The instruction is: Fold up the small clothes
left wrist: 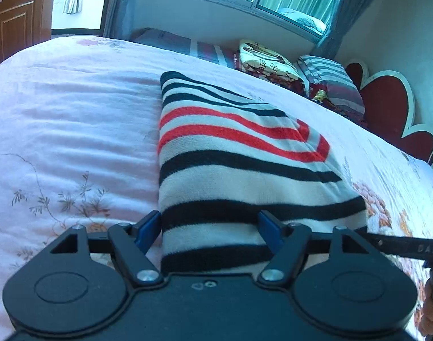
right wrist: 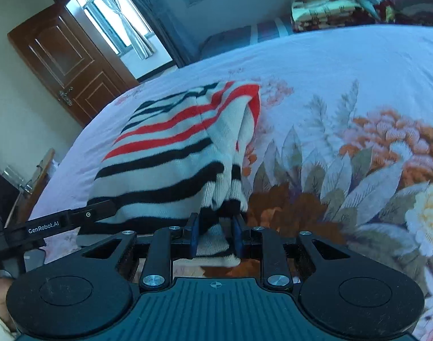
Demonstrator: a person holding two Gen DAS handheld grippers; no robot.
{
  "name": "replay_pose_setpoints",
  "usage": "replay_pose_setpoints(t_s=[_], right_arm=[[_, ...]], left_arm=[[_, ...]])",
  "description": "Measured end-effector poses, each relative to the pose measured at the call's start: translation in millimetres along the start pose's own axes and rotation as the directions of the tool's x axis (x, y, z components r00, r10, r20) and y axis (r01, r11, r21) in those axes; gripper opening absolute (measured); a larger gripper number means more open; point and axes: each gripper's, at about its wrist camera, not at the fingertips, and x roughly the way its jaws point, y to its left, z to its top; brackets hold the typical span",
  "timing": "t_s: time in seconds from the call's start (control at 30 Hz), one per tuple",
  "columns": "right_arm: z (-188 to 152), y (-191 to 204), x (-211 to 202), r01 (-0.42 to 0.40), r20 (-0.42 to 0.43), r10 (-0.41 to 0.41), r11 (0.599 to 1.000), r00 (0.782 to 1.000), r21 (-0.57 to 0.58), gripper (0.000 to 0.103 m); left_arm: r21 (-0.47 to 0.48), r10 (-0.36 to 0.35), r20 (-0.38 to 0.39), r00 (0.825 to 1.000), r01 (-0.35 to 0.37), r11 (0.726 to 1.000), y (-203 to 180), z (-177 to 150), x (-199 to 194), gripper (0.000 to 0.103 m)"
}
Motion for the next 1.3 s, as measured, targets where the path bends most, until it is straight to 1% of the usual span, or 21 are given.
replay_pose_setpoints(t_s=[0.07, 0.1, 0.17, 0.23, 0.27, 0.33, 0.4, 0.43, 0.57, 0.7, 0.77, 0.87, 0.93, 0.97, 1.0, 1.1, 1.13, 1.17, 1.2, 1.23, 1.3], right_arm=[[-2.3, -0.5, -2.3, -0.018, 0.026, 0.017, 0.999, 1.0, 0.049, 0.021], [-2.1, -0.1, -2.3, -0.034, 0.032, 0.031, 0.997, 0.999, 0.074, 0.018], [-2.6, 1.5, 0.1, -0.066, 0.026, 0.064, 0.992, 0.998, 0.104, 0.016], [-5.9, 4.2, 4.4, -0.035, 0.016, 0.034, 0.997, 0.999, 0.066, 0.016], [-7.9, 1.4, 6.3, -0.03, 0.01, 0.029, 0.997, 1.0, 0.069, 0.016], [-8.8, -2.9, 3.4, -0.037, 0.028, 0.035, 0.995, 0.999, 0.091, 0.016], [-7.5, 3.5, -5.2, -0.002, 0.053, -0.001, 0.999, 0.999, 0.045, 0.018], [-6.4, 7.3, -10.4, 0.017, 0.072, -0.018, 1.0, 0.997, 0.023, 0.021], [-2.8, 26.7, -29.6, 0.089, 0.175, -0.073, 0.993, 0.982, -0.083, 0.021], [1.5, 44.5, -38.3, 0.106, 0.245, -0.071, 0.986, 0.967, -0.131, 0.021], [2.3, 54.4, -33.7, 0.088, 0.233, -0.049, 0.983, 0.971, -0.161, 0.021], [0.3, 64.7, -17.3, 0.098, 0.196, -0.057, 0.974, 0.979, -0.206, 0.021], [-6.6, 65.9, -4.2, 0.124, 0.172, -0.084, 0.964, 0.981, -0.234, 0.021], [-11.9, 64.8, 2.9, 0.153, 0.156, -0.115, 0.954, 0.981, -0.257, 0.021], [-17.5, 60.8, 8.1, 0.168, 0.14, -0.134, 0.95, 0.981, -0.264, 0.021], [-32.9, 42.9, 14.3, 0.211, 0.139, -0.18, 0.942, 0.974, -0.259, 0.021], [-34.8, 37.7, 15.0, 0.21, 0.14, -0.178, 0.944, 0.974, -0.256, 0.021], [-35.3, 32.6, 15.2, 0.228, 0.138, -0.199, 0.945, 0.97, -0.236, 0.022], [-33.6, 29.0, 14.6, 0.232, 0.115, -0.212, 0.951, 0.971, -0.204, 0.027], [-32.4, 27.1, 11.3, 0.224, 0.112, -0.207, 0.959, 0.972, -0.173, 0.031], [-32.5, 30.8, -4.6, 0.215, 0.145, -0.195, 0.967, 0.97, -0.138, 0.031]], left_arm=[[0.001, -0.007, -0.006, 1.0, 0.007, 1.0, 0.6, -4.3, -2.0, 0.071], [0.014, 0.002, -0.014, 1.0, -0.002, 1.0, -0.6, -7.5, -0.3, 0.067], [0.023, 0.012, -0.017, 1.0, -0.011, 1.0, 0.8, -11.8, 3.6, 0.063], [0.013, 0.004, -0.017, 1.0, -0.004, 1.0, 4.4, -13.8, 5.6, 0.061], [0.017, -0.001, -0.015, 1.0, 0.001, 1.0, 4.5, -15.7, 5.6, 0.061], [0.033, 0.001, -0.012, 1.0, -0.001, 0.999, 3.4, -17.0, 5.1, 0.06], [0.025, 0.001, -0.014, 1.0, 0.0, 1.0, 3.0, -15.7, 3.1, 0.06], [0.02, 0.002, -0.012, 1.0, -0.002, 1.0, 2.3, -15.0, 1.2, 0.06], [0.034, 0.016, 0.026, 1.0, -0.017, 0.999, -5.5, -13.4, -15.2, 0.057], [0.034, -0.012, 0.08, 0.997, 0.009, 0.999, -12.3, -7.7, -34.2, 0.057], [0.045, -0.044, 0.105, 0.994, 0.039, 0.998, -19.4, -4.0, -40.7, 0.058], [0.082, -0.079, 0.094, 0.992, 0.072, 0.994, -33.0, -2.2, -36.3, 0.061], [0.094, -0.084, 0.051, 0.995, 0.078, 0.992, -37.7, -5.5, -22.5, 0.061], [0.097, -0.079, 0.03, 0.996, 0.076, 0.992, -37.8, -8.6, -15.1, 0.061], [0.109, -0.064, 0.027, 0.998, 0.061, 0.992, -37.2, -13.1, -10.0, 0.061], [0.147, -0.059, 0.027, 0.998, 0.054, 0.988, -36.6, -19.8, -6.3, 0.061], [0.153, -0.063, 0.025, 0.998, 0.059, 0.987, -35.5, -20.7, -6.1, 0.061], [0.157, -0.066, 0.022, 0.998, 0.061, 0.986, -34.3, -21.3, -5.9, 0.061], [0.162, -0.065, 0.02, 0.998, 0.061, 0.985, -33.5, -21.2, -6.8, 0.061], [0.165, -0.064, 0.018, 0.998, 0.06, 0.985, -34.0, -20.8, -8.7, 0.061], [0.158, -0.064, 0.02, 0.998, 0.06, 0.986, -35.2, -18.5, -14.9, 0.062]])
